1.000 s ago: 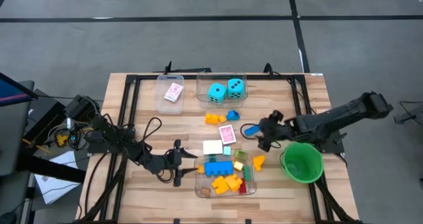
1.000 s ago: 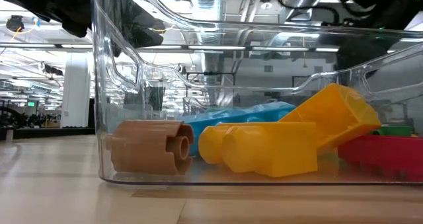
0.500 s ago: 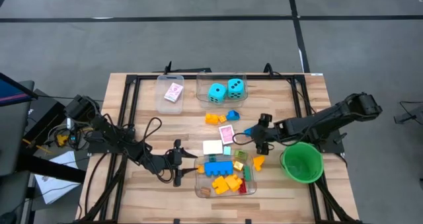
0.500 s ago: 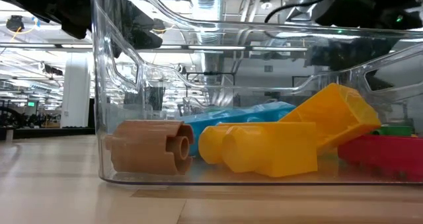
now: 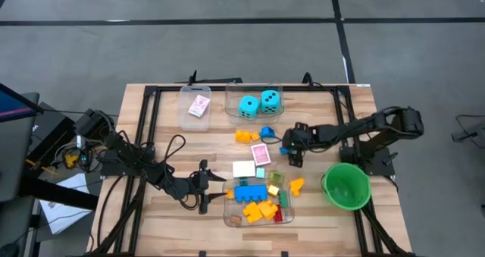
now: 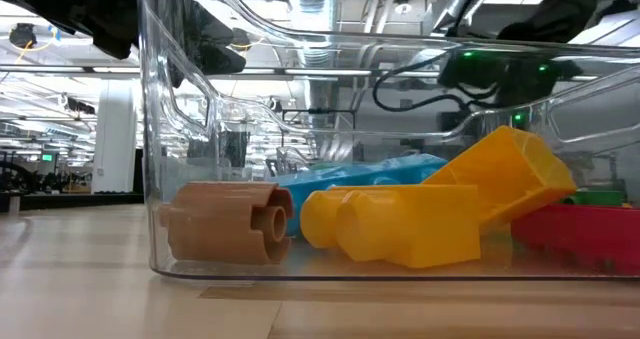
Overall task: Pick & Place Toys
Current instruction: Put the blue game piece into the bottom transparent bin
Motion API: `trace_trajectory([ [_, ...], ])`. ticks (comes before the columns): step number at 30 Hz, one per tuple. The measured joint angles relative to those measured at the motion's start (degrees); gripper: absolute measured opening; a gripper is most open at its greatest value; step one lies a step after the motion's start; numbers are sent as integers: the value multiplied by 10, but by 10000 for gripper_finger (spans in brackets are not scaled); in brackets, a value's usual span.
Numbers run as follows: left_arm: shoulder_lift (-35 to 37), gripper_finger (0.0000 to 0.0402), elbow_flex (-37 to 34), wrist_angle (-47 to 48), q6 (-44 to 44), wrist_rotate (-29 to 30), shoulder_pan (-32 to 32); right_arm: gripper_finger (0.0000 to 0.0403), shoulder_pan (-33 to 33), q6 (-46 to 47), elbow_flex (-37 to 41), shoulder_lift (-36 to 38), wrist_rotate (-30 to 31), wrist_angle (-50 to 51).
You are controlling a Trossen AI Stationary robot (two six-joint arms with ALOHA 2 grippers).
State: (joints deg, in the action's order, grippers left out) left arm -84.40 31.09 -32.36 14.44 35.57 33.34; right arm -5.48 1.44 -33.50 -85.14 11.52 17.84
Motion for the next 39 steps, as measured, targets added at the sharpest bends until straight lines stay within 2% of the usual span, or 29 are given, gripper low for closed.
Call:
trace_trajectory([
  [7, 0, 213, 0, 0, 0, 0, 0, 313, -37, 11, 2, 2, -68, -9],
  [12, 0, 213, 0, 0, 0, 0, 0, 286, -45, 23, 2, 1, -89, -7],
  [16, 0, 213, 0, 1, 0, 0, 0, 244, -43, 25, 2, 1, -91, -4],
  [22, 0, 213, 0, 2, 0, 0, 0, 142, -29, 26, 2, 0, -92, 5],
  [24, 0, 213, 0, 2, 0, 0, 0, 122, -24, 27, 2, 1, -92, 9],
  [31, 0, 213, 0, 2, 0, 0, 0, 122, 4, 35, 7, 51, -102, 52],
  [39, 0, 213, 0, 4, 0, 0, 0, 129, 70, 82, 6, 218, -60, 90],
])
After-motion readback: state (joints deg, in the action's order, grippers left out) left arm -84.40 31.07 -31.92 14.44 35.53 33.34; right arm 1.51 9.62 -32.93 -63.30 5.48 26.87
